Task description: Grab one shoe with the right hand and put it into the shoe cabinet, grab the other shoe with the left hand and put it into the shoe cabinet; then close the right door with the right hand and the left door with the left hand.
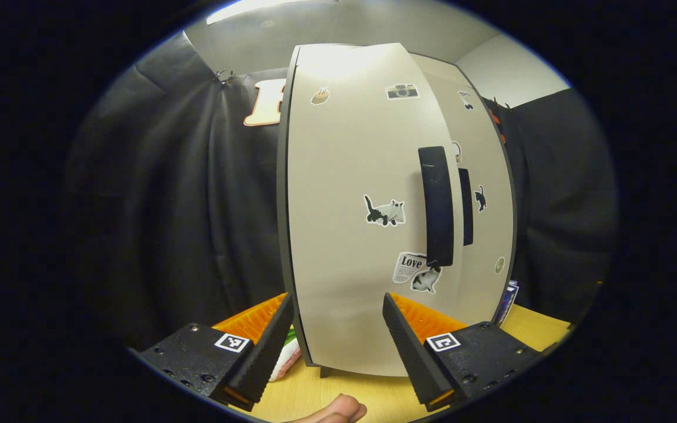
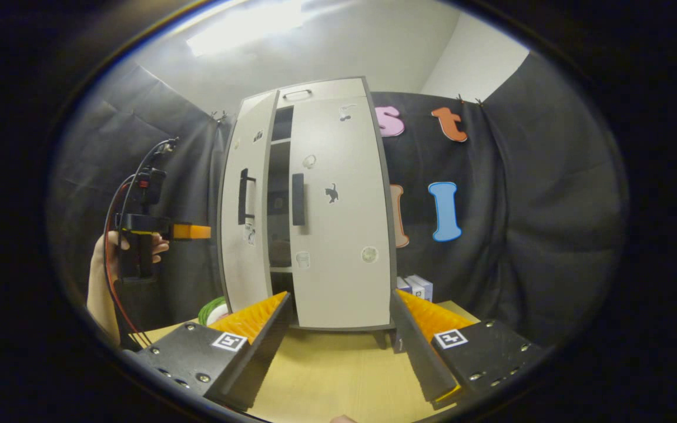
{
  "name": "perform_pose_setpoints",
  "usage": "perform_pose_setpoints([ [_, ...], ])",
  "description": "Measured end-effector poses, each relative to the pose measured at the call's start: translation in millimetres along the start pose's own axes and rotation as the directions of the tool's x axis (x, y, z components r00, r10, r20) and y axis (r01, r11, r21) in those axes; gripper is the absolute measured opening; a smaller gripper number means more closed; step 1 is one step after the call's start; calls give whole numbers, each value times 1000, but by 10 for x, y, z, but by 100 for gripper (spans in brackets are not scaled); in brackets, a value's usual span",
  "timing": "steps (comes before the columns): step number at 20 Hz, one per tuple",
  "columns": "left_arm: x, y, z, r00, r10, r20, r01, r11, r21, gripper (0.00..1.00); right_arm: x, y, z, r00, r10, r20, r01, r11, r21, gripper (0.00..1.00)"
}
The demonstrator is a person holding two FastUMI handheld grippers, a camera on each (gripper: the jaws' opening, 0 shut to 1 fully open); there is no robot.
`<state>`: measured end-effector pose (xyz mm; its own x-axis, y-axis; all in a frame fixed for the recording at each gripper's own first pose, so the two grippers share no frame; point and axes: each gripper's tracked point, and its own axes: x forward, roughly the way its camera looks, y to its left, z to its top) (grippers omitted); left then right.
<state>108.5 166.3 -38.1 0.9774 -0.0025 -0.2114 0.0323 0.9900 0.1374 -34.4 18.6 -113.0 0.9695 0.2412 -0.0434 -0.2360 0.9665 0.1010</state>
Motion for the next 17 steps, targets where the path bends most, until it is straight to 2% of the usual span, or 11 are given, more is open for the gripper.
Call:
perform_pose_setpoints([
  [5,-6,102,94,992,91,88,-90,996,-9,92,189,84,167,1000,0,6,0,1000,-14,98],
  [7,-61,114,82,991,100,90,-100,995,-2,94,283,123,254,1000,0,8,0,1000,-20,100],
  [12,-162,-64,50,998,24,65,-23,1000,-15,94,416,271,465,1000,19,14,-18,998,-58,98],
  [17,-236,-221,-5,999,-19,37,22,998,-61,94,462,335,634,999,-27,24,30,990,-139,100],
])
